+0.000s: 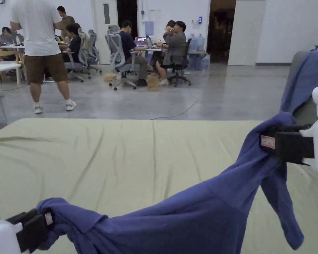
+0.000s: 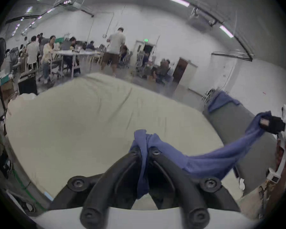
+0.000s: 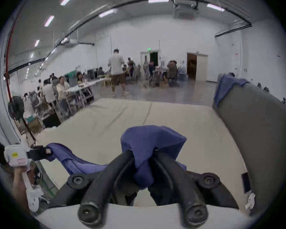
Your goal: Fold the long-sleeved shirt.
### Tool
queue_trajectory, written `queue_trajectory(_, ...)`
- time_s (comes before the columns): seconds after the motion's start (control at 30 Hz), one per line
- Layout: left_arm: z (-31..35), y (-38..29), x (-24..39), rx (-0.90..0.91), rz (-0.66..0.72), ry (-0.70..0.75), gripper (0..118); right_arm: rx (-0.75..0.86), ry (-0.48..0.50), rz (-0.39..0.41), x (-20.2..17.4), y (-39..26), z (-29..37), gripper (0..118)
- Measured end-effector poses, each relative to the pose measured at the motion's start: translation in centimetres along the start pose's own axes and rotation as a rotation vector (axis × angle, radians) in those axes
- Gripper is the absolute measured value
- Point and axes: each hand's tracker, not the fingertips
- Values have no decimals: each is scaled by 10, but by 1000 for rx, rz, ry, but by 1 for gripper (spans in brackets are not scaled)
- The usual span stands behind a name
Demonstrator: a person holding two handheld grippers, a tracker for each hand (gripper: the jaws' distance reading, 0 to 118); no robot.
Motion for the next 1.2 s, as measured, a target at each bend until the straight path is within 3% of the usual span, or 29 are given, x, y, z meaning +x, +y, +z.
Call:
queue_trajectory(0.23,-30,123,66,166,-26,-92,3,58,-129,13,32,106,3,2)
queue_trajectory(0.4,-60,213,103,284,-72,-72,3,60,-228,-15,54,188,-40,2)
queue_trajectory(0.6,-110,285,139,308,-143,-14,3,41,-280,-44,63,267,-106,2)
queue_trajectory(0.67,-130,297,149,341,-182,30,3,43,-331,-7,60,284,-131,2)
queue_trajectory(0.73,-152,302,147,358,-132,-13,3,24,-402,66,57,295,-155,2)
queue_trajectory(0.77,-164,304,149,346,-131,29,3,20,-416,92,58,299,-166,2)
queue_trajectory(0.9,-211,311,144,284,-93,109,3,-20,-393,-29,70,295,-207,2)
queue_trajectory(1.0,-243,299,140,275,-122,156,3,-43,-373,-46,80,272,-245,2)
queue_trajectory(1.1,-276,258,129,243,-207,166,3,-124,-365,-79,92,219,-294,2)
queue_trajectory(1.2,-319,192,109,97,-294,200,3,-259,-341,-133,103,141,-348,2)
